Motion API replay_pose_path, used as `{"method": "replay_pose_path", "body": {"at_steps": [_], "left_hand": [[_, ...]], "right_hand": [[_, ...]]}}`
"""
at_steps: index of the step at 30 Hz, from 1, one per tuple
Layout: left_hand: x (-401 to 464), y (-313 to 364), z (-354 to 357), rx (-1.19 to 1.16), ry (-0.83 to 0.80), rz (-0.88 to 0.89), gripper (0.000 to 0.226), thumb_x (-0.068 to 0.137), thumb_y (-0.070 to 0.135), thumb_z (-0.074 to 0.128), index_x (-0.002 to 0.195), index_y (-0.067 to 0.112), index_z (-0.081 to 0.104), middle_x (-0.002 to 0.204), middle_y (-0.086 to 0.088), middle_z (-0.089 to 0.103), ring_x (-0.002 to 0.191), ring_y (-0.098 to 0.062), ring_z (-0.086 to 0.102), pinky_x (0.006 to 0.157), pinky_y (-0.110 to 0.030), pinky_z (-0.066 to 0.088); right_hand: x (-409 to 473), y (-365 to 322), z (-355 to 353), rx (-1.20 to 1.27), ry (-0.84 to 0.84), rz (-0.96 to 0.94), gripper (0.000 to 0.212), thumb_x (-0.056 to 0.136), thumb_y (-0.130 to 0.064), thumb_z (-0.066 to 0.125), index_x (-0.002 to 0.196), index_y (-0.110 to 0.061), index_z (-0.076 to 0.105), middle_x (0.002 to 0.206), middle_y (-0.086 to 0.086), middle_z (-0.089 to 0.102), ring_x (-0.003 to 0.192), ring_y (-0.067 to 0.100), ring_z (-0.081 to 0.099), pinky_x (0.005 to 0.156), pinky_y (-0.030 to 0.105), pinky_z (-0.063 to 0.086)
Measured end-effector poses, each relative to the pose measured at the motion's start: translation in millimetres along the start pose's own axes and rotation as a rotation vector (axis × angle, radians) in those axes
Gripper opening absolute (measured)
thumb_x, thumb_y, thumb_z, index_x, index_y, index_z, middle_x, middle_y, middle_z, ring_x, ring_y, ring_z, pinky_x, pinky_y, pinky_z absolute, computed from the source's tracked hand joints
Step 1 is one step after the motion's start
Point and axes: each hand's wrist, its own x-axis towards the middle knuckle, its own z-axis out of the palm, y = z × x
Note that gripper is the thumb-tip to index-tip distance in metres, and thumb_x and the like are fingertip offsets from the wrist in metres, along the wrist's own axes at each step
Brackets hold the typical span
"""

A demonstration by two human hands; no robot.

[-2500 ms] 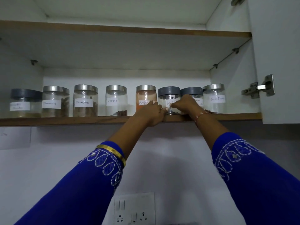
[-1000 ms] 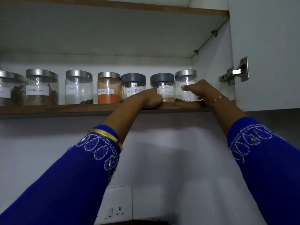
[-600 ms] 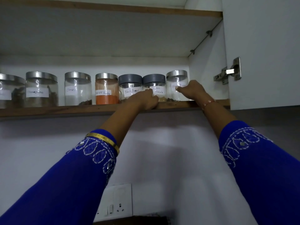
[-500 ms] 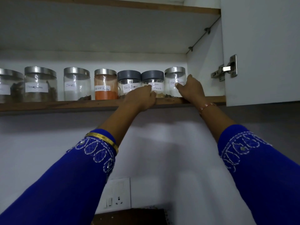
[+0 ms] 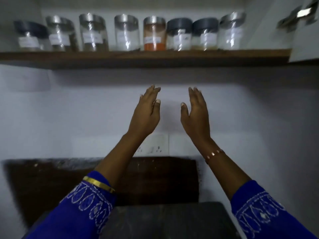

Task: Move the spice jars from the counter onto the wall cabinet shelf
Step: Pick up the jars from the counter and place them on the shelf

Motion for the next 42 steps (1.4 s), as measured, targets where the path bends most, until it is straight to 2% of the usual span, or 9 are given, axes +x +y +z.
{"method": "replay_pose_path", "body": {"at_steps": [7, 11, 14, 17, 22, 26, 32, 35, 42], "left_hand": [[-124, -88, -55, 0.008, -0.038, -0.268, 0.048, 0.093, 0.025, 0.032, 0.136, 0.007, 0.043, 0.149, -0.014, 0.036, 0.141, -0.026, 0.028, 0.117, -0.045, 0.022], [-196, -131, -81, -0.043, -0.019, -0.463, 0.046, 0.092, 0.02, 0.037, 0.134, 0.002, 0.045, 0.144, -0.016, 0.042, 0.138, -0.026, 0.034, 0.114, -0.026, 0.022], [-250, -159, -95, -0.066, 0.007, -0.608, 0.04, 0.096, 0.011, 0.041, 0.134, -0.001, 0.044, 0.143, -0.018, 0.042, 0.138, -0.028, 0.033, 0.117, -0.035, 0.022], [-296, -186, -106, -0.055, -0.02, -0.753, 0.039, 0.097, 0.009, 0.04, 0.136, 0.003, 0.042, 0.146, -0.014, 0.04, 0.14, -0.023, 0.032, 0.109, -0.02, 0.022], [-349, -224, -124, -0.066, 0.017, -1.008, 0.041, 0.097, 0.012, 0.04, 0.139, 0.008, 0.04, 0.147, -0.011, 0.039, 0.138, -0.022, 0.034, 0.108, -0.027, 0.027], [-371, -237, -128, -0.195, 0.051, -1.2, 0.045, 0.097, 0.014, 0.04, 0.142, 0.009, 0.035, 0.149, -0.01, 0.036, 0.136, -0.022, 0.036, 0.096, -0.02, 0.028], [-390, -238, -102, -0.341, 0.072, -1.264, 0.036, 0.094, 0.006, 0.041, 0.129, 0.011, 0.051, 0.123, -0.009, 0.059, 0.108, -0.019, 0.056, 0.075, -0.014, 0.044], [-392, -239, -97, -0.386, 0.105, -1.289, 0.033, 0.093, 0.005, 0.04, 0.122, 0.008, 0.057, 0.118, -0.011, 0.064, 0.105, -0.022, 0.06, 0.082, -0.023, 0.051], [-402, -207, -88, -0.545, 0.068, -1.314, 0.027, 0.093, 0.006, 0.045, 0.095, 0.018, 0.069, 0.093, -0.002, 0.07, 0.094, -0.022, 0.066, 0.085, -0.032, 0.054]], "right_hand": [[-112, -37, 67, 0.15, -0.185, 0.128, 0.048, 0.096, -0.016, 0.046, 0.141, -0.006, 0.036, 0.15, 0.012, 0.034, 0.142, 0.024, 0.026, 0.114, 0.025, 0.02], [-186, -51, 106, 0.226, -0.33, 0.247, 0.046, 0.094, -0.014, 0.05, 0.138, -0.003, 0.042, 0.145, 0.016, 0.04, 0.139, 0.027, 0.033, 0.115, 0.03, 0.025], [-244, -60, 131, 0.198, -0.512, 0.323, 0.047, 0.094, -0.018, 0.05, 0.139, -0.007, 0.041, 0.146, 0.012, 0.039, 0.139, 0.023, 0.032, 0.113, 0.028, 0.025], [-293, -69, 154, 0.127, -0.708, 0.337, 0.049, 0.094, -0.022, 0.05, 0.141, -0.014, 0.038, 0.148, 0.006, 0.036, 0.138, 0.018, 0.032, 0.109, 0.025, 0.028], [-339, -89, 195, 0.05, -1.094, 0.309, 0.06, 0.093, -0.024, 0.051, 0.146, -0.023, 0.024, 0.155, 0.004, 0.019, 0.143, 0.021, 0.022, 0.113, 0.036, 0.028], [-356, -104, 230, 0.068, -1.261, 0.344, 0.077, 0.087, -0.02, 0.06, 0.149, -0.022, 0.015, 0.157, 0.006, 0.011, 0.144, 0.025, 0.019, 0.116, 0.04, 0.027], [-371, -109, 254, 0.196, -1.245, 0.534, 0.089, 0.081, -0.017, 0.068, 0.149, -0.017, 0.012, 0.152, 0.009, 0.023, 0.139, 0.025, 0.029, 0.112, 0.037, 0.032], [-381, -100, 250, 0.209, -1.184, 0.567, 0.087, 0.08, -0.011, 0.066, 0.149, -0.018, 0.013, 0.15, 0.011, 0.026, 0.137, 0.025, 0.031, 0.111, 0.035, 0.034], [-398, -85, 216, 0.215, -0.786, 0.71, 0.081, 0.067, -0.013, 0.08, 0.136, -0.015, 0.038, 0.141, 0.007, 0.042, 0.131, 0.021, 0.04, 0.108, 0.032, 0.036]]}}
